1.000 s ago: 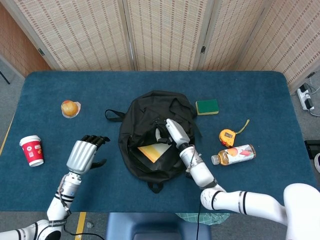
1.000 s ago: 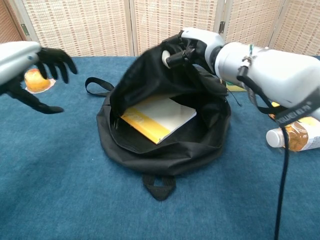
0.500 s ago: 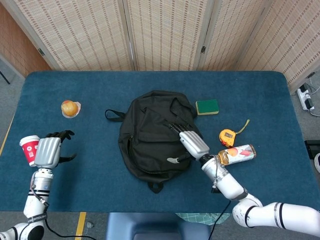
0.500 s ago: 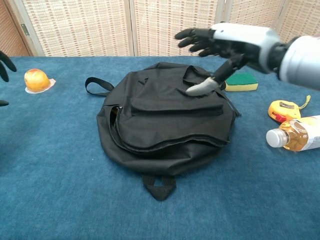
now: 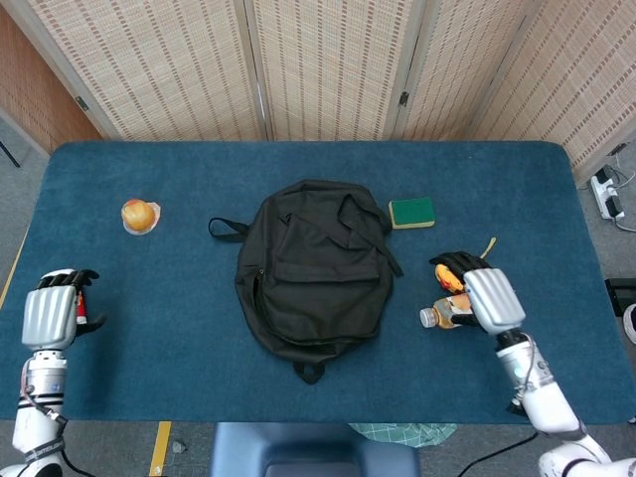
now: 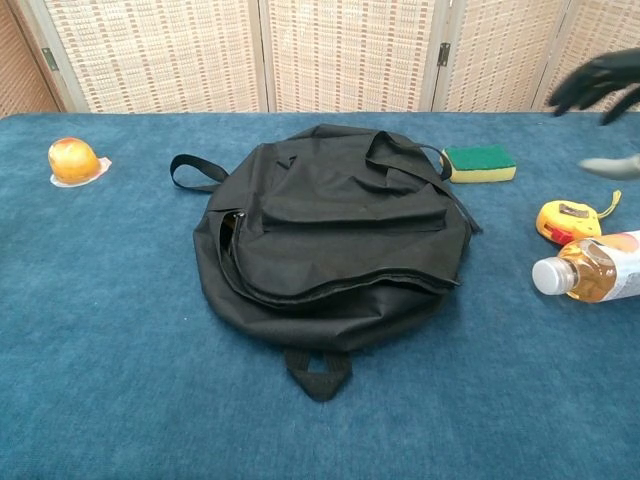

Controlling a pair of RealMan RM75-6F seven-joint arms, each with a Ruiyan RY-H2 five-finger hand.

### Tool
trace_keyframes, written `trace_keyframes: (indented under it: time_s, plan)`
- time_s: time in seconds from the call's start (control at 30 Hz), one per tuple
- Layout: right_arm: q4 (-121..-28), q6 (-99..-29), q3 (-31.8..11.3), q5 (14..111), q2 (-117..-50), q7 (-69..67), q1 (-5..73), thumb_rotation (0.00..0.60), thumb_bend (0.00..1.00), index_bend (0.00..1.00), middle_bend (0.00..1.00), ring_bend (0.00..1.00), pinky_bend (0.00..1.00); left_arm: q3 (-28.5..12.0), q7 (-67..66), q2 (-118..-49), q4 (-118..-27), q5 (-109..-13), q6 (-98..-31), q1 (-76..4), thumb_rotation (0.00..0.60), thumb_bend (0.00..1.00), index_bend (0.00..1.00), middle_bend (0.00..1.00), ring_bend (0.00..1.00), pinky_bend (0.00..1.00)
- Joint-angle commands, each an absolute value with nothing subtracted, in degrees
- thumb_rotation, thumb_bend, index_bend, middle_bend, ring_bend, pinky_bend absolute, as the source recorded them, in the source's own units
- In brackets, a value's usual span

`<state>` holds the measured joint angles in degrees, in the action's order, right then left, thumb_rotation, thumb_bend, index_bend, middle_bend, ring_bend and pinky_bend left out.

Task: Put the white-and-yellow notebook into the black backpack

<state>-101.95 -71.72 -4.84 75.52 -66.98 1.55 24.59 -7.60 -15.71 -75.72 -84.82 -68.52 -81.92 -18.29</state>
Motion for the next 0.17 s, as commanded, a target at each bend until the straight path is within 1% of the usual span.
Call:
trace_keyframes:
  time_s: [0.03, 0.1, 0.17]
  plan:
    - [-100.55, -75.58, -1.84, 77.66, -63.97, 1.47, 20.05, 0.6, 0.32, 0.15, 0.18, 0.14, 0.18, -6.93, -14.49, -74.2, -85.62, -68.75, -83.39, -16.05, 0.6, 0.09, 0.36, 0.42, 0.35, 0.31]
    - [-99.8, -77.18, -0.96, 78.07, -63.22, 0.31, 18.08, 0.6, 0.32, 0.08, 0.14, 0.09, 0.13, -6.48, -14.12, -73.39, -86.12, -69.08, -84.13, -14.95, 0.6, 0.09, 0.36, 0.4, 0.34, 0.29]
    - [-98.86, -79.41, -0.33, 78.79, -62.7, -1.6, 15.86, 0.6, 0.32, 0.05, 0.11, 0.07, 0.1, -5.9, -13.58, -72.54, -86.75, -69.67, -85.15, -13.62, 0.6, 0.09, 0.35, 0.4, 0.33, 0.27]
